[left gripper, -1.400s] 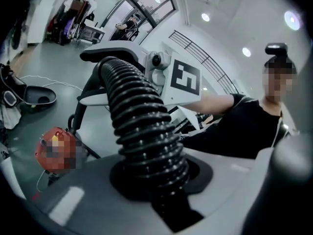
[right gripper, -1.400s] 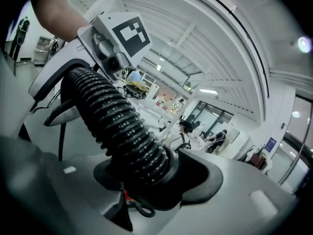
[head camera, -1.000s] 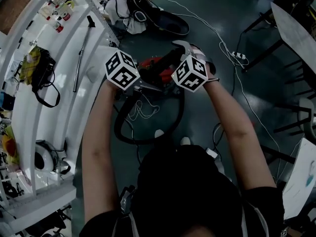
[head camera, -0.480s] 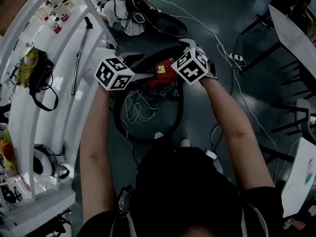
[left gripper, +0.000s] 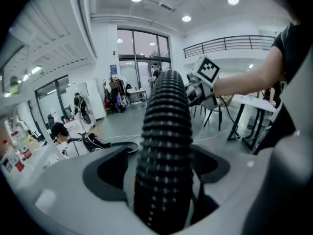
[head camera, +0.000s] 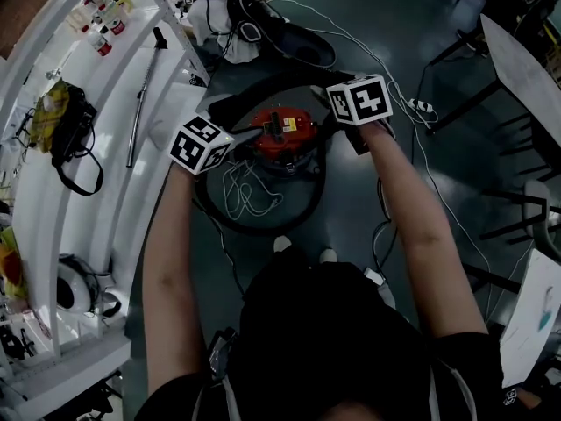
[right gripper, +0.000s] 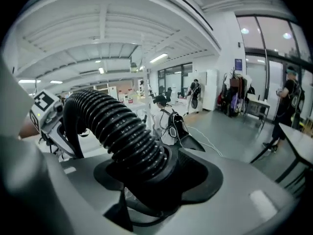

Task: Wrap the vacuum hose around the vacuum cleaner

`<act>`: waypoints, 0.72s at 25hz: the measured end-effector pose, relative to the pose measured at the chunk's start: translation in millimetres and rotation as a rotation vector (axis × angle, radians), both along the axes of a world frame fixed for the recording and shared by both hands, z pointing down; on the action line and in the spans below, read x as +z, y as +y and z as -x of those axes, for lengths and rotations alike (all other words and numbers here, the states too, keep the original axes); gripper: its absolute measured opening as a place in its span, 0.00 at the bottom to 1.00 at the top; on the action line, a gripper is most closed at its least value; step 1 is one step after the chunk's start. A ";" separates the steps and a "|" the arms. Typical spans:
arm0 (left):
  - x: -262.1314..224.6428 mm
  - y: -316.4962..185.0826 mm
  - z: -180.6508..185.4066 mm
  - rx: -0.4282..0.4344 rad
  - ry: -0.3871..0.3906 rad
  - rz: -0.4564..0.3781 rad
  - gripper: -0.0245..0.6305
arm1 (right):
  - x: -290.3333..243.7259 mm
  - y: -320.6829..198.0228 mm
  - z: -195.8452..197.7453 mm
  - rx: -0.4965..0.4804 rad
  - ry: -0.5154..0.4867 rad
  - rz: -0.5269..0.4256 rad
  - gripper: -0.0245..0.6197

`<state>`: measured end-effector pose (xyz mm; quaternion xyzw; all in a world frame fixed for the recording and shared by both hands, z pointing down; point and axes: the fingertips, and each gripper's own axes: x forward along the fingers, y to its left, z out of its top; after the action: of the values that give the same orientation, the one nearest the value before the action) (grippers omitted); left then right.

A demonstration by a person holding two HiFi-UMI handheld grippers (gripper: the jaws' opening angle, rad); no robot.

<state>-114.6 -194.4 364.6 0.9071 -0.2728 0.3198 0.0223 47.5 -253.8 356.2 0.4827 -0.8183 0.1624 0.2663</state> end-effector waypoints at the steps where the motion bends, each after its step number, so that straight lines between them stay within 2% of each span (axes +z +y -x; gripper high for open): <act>1: 0.4 -4.0 4.9 -0.026 0.011 -0.011 0.65 | 0.3 -1.2 -1.7 0.017 -0.036 0.016 0.48; 4: -0.1 -15.2 16.5 -0.107 0.062 -0.024 0.63 | 4.1 -2.4 -5.7 0.068 -0.148 0.070 0.48; 7: -4.3 -25.8 22.9 -0.172 0.112 -0.037 0.56 | 10.0 -0.5 -5.7 0.105 -0.258 0.125 0.48; 12: 7.0 -34.1 31.4 -0.211 0.080 -0.028 0.55 | 13.2 1.8 -5.5 0.158 -0.466 0.203 0.48; 13: 8.0 -34.5 31.0 -0.207 0.068 -0.035 0.52 | 13.1 2.5 -5.5 0.167 -0.501 0.219 0.48; 16: 1.3 -36.8 25.7 -0.192 0.014 -0.109 0.22 | 14.9 5.3 -1.2 0.180 -0.585 0.269 0.48; 18: -8.9 -39.1 20.5 -0.190 0.005 -0.157 0.16 | 18.9 8.4 2.2 0.189 -0.639 0.306 0.48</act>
<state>-135.1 -233.5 355.7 0.8769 -0.3816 0.2916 -0.0179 45.3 -245.4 375.1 0.4355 -0.7784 0.4495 0.0500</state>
